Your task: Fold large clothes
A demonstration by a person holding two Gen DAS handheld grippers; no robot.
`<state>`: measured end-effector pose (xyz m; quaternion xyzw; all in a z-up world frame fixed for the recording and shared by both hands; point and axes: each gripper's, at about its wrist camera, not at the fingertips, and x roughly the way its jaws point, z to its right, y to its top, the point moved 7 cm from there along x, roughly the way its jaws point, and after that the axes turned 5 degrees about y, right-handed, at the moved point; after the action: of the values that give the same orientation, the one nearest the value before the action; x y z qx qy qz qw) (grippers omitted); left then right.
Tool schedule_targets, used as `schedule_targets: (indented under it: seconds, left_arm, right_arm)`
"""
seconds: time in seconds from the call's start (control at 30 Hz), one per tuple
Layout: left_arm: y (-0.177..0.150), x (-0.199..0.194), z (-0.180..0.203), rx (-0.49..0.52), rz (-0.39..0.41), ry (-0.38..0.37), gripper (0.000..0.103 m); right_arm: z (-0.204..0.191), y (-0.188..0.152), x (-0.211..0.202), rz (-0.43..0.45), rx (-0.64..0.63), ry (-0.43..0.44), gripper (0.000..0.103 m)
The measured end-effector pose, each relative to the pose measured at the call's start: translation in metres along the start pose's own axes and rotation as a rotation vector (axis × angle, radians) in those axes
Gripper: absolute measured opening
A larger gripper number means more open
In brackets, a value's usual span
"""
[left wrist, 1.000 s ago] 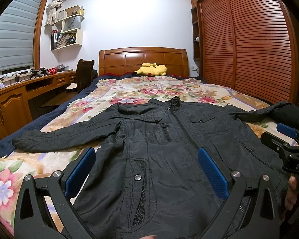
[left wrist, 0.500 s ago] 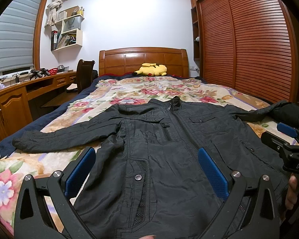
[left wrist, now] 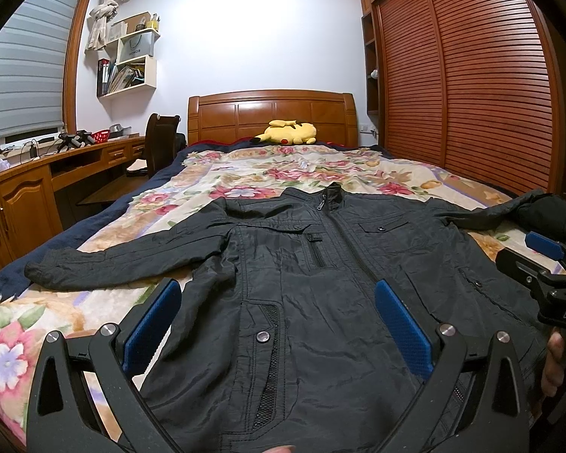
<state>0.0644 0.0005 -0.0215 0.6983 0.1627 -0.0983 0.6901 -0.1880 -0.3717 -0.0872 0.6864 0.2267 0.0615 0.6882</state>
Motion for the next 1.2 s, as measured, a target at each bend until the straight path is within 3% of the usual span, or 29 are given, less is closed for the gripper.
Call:
schedule_targets:
  seconds: [0.6, 0.87, 1.2]
  left_arm:
    - [0.0, -0.001, -0.005, 0.002, -0.011, 0.0, 0.103]
    - [-0.011, 0.002, -0.021, -0.011, -0.049, 0.01, 0.103]
    - [0.0, 0.0, -0.065, -0.042, -0.056, 0.059, 0.103]
  right_arm:
    - [-0.002, -0.001, 0.001, -0.004, -0.003, 0.005, 0.103]
    - [-0.022, -0.002, 0.008, -0.029, -0.038, 0.066, 0.103]
    - [-0.032, 0.005, 0.022, -0.039, -0.074, 0.148, 0.103]
